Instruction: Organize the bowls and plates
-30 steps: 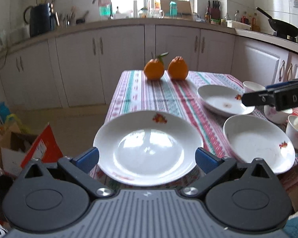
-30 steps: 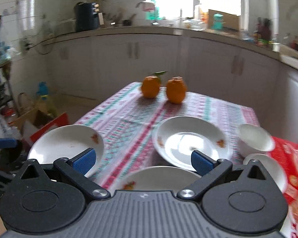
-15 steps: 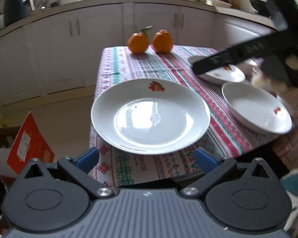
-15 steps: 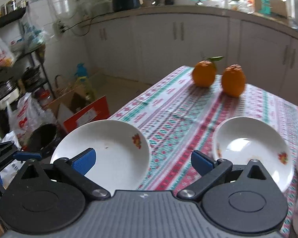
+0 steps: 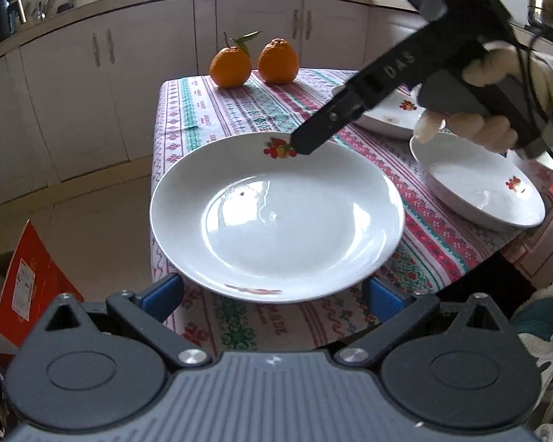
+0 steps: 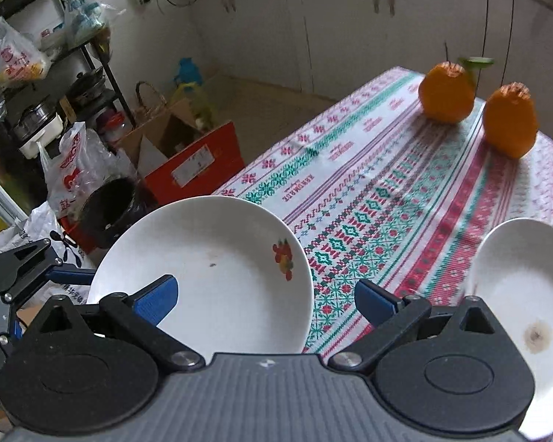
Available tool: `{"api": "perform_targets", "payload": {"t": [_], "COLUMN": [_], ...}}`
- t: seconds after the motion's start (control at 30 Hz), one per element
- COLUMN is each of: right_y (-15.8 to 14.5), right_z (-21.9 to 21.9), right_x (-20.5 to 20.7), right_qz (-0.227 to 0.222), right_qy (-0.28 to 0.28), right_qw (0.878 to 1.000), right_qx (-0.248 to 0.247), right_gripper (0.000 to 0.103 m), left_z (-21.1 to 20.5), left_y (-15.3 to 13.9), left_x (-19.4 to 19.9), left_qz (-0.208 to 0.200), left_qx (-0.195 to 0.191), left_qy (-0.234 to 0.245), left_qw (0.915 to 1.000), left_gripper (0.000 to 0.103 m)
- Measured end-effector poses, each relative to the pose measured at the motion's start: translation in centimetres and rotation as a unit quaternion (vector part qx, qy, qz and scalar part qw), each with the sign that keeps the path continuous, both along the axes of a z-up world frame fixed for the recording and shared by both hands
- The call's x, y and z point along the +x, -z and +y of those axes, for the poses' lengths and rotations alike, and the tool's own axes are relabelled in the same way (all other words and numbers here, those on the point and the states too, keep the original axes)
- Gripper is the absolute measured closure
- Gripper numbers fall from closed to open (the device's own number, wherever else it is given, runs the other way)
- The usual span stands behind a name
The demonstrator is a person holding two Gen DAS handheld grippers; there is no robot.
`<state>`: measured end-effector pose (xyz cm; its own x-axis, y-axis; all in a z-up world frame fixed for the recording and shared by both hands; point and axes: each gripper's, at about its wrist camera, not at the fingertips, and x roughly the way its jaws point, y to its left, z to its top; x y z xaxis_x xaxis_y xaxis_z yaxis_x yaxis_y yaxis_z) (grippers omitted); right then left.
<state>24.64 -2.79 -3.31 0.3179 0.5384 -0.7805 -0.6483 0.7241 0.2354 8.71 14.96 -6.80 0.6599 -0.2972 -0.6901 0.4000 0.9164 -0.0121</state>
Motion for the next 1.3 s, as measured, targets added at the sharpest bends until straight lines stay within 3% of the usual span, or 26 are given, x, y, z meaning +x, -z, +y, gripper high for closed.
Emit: {"api": "perform_targets", "payload": {"t": [0.1,0.4,0.6,0.93,1.3], "right_y": [0.6,2.1,2.4,2.6,1.8], "right_z": [0.2,1.0,0.9,0.4,-0.8], "right_x": [1.3,3.3,3.9,4.5,5.2], "right_qz": [0.02,0.065,0.083,0.113,0.098], "right_qy": [-0.003,-0.023,-0.029,-0.027,-0.008], "right_qw": [1.0,0.997,0.995,0.991,0.993], "right_qx": [0.007,0.018,0.037,0.06,0.064], "right_gripper": [0.001,0.032,0.04,0.041,0.04], "left_z": [0.2,0.3,0.3,0.1,-0.4], "left_y": [0.3,0.4,0.3,0.3,-0.1], "left_x": [0.4,0.8,0.9,1.3,3.2], "left_qz": [0.003,0.003,0.005,0.011,0.005], "left_qx": [-0.003,-0.007,-0.01,-0.004,0.003], "left_qy": [0.003,0.025,0.031,0.035,0.05], "left_qw": [1.0,0.9997,0.9995,0.9993,0.9987], "left_gripper": [0.001,0.001,0.001,0.002,0.002]}}
